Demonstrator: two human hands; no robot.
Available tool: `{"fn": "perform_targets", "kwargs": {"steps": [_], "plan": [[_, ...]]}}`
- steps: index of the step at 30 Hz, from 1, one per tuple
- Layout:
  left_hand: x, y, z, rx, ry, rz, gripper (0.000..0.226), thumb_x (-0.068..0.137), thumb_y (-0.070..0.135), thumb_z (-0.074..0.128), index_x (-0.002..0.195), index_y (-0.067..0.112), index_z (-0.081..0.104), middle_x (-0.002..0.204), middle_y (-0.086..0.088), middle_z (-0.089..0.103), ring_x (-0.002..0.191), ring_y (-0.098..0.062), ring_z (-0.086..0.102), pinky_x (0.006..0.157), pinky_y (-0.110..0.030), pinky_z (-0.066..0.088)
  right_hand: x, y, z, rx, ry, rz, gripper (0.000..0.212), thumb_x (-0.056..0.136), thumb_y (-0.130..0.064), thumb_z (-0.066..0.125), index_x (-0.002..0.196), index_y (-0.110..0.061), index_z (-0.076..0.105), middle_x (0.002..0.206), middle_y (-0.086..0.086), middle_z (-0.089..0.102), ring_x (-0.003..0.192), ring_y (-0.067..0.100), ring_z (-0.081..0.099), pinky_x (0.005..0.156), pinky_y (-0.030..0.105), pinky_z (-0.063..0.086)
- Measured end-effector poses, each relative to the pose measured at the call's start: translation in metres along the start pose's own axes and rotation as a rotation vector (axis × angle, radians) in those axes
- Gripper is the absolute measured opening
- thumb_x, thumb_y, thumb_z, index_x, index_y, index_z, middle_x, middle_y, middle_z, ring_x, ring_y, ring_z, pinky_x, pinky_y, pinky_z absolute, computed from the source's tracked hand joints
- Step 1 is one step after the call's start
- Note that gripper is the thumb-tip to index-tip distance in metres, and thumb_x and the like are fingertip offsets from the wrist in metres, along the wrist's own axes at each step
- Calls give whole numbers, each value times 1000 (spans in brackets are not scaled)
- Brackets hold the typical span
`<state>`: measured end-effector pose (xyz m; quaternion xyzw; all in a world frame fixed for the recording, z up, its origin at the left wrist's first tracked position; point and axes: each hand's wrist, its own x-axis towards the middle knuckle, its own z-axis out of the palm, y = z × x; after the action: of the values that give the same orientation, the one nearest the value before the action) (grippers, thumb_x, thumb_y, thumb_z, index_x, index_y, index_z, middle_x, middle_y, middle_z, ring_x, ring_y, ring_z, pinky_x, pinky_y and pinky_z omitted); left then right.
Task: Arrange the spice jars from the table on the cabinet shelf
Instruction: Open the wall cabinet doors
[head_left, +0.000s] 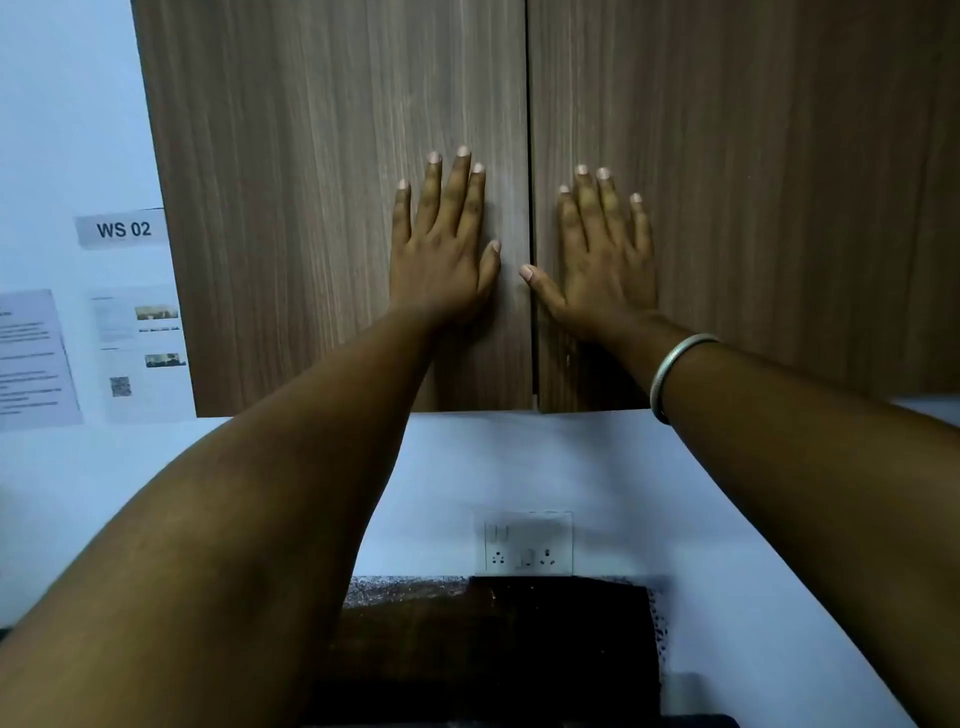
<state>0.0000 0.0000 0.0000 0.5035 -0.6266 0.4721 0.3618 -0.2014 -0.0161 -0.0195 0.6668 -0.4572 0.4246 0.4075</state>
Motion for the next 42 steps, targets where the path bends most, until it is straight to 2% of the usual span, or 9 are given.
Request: {"fn": "perform_targets", "kwargs": {"steps": [11,17,22,31,35,37,39,40,42], "plan": [[-2,-3,5,15,-17,-1,78,101,54,24,164,14,5,174,-12,3,160,-33,2,128,-57,4,3,0,3,-50,-16,17,96,96,-75,26,164,-10,8,172,16,2,160,33,0,126,56,2],[-1,0,13,66,-143,60,75,95,54,19,163,23,20,174,-10,1,160,-36,-5,125,-64,-2,7,-10,12,-50,-131,184,115,82,-73,55,164,-13,2,171,21,-11,157,43,-8,124,63,5],[-2,11,22,91,-287,42,76,98,56,40,163,26,17,174,-7,-11,158,-36,-18,122,-69,-7,9,-22,23,18,-219,310,130,75,-81,59,163,-15,-11,167,25,-21,154,49,-15,122,68,6],[-5,23,31,-44,-248,56,68,102,46,39,163,25,20,175,-6,-3,160,-32,-12,125,-66,-1,8,-16,28,29,-164,282,118,82,-72,57,163,-17,-10,168,24,-17,155,50,-10,121,69,10],[-4,46,24,-362,-108,1,59,105,40,32,160,18,31,173,-6,17,161,-28,5,127,-60,10,0,-14,11,115,-117,276,99,93,-68,42,163,-20,-9,170,20,-17,156,46,-12,121,69,11],[-9,64,12,-820,-108,-97,53,108,28,36,159,15,34,166,-6,35,156,-21,26,126,-50,27,-10,-10,-5,156,-77,254,96,93,-64,43,162,-21,-8,171,19,-14,157,45,-9,122,67,13],[-19,81,-7,-1366,-186,-186,47,110,14,39,157,17,36,149,5,51,140,-5,48,110,-24,47,-22,-5,-24,209,-22,247,100,86,-65,43,163,-23,-5,172,16,-8,158,41,-4,123,64,15],[-25,89,-18,-1513,-207,-213,47,109,11,40,155,20,38,141,13,53,132,0,55,100,-16,51,-29,-2,-36,254,16,250,100,83,-66,42,163,-24,-2,173,14,-5,159,38,-2,124,62,16],[-35,106,-37,-1664,-201,-228,48,109,12,41,154,29,39,132,18,59,124,0,63,94,-18,55,-45,7,-60,370,96,251,97,82,-64,44,164,-28,5,174,7,2,160,30,2,125,60,17]]}}
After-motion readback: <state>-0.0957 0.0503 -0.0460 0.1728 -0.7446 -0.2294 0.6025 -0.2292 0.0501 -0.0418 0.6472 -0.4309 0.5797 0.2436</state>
